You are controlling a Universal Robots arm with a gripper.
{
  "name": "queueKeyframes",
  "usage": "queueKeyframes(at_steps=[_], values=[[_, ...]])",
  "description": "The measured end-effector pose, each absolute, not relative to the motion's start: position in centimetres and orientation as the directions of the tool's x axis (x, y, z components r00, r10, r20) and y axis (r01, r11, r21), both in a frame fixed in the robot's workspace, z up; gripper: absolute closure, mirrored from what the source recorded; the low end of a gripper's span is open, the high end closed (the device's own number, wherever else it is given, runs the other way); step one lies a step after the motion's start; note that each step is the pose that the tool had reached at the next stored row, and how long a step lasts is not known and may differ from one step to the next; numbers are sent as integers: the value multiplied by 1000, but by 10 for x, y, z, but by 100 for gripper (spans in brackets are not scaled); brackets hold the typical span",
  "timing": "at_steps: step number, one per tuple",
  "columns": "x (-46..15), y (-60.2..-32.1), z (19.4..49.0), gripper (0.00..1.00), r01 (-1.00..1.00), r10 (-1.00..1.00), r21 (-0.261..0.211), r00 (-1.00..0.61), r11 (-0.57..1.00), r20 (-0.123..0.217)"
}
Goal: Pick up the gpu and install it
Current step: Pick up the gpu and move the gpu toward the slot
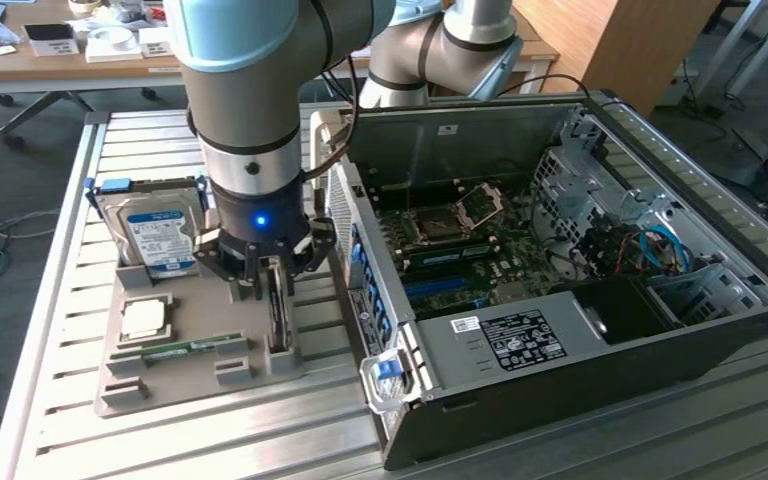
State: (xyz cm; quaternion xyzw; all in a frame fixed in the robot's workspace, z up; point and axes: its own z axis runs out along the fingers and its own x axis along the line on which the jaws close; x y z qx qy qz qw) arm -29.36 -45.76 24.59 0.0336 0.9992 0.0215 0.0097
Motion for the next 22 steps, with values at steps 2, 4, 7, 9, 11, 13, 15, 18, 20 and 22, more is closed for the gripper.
queueKeyframes(at_steps=[2, 4, 7, 9, 11, 13, 15, 18, 20, 22], values=[[-294, -456, 245, 58, 67, 68, 44, -998, 997, -18], [-294, -455, 244, 58, 67, 68, 45, -998, 997, -18], [-294, -454, 241, 58, 67, 68, 45, -998, 997, -18], [-294, -453, 239, 58, 67, 68, 45, -998, 997, -18], [-294, -452, 237, 58, 67, 67, 45, -998, 997, -18], [-294, -452, 236, 58, 67, 67, 45, -998, 997, -18], [-294, -452, 233, 58, 67, 68, 45, -998, 997, -18], [-294, -451, 230, 58, 67, 68, 45, -998, 997, -18], [-294, -451, 229, 58, 67, 68, 44, -998, 997, -18], [-294, -451, 229, 58, 67, 68, 45, -998, 997, -18]])
